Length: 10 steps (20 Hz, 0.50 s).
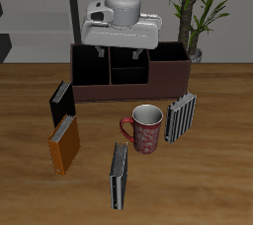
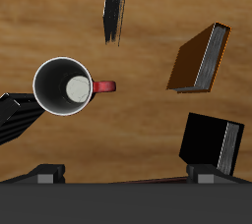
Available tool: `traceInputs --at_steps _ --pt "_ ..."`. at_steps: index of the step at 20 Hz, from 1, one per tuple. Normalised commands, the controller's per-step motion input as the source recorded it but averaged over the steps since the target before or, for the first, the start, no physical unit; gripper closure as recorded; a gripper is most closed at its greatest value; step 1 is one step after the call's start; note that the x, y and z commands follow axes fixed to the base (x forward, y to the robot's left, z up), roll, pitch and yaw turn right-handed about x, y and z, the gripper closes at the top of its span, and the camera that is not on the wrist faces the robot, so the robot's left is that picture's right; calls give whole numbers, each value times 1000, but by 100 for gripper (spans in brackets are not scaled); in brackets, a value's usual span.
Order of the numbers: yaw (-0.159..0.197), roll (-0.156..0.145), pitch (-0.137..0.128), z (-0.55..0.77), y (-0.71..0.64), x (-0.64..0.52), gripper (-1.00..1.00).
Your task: Place the black book into the back desk caddy's right compartment
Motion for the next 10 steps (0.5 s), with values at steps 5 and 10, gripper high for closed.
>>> traceInputs --at_steps 5,10 --pt "-14 -20 -32 -47 -552 -51 -100" --pt "44 34 -45 -172 -391 -159 -100"
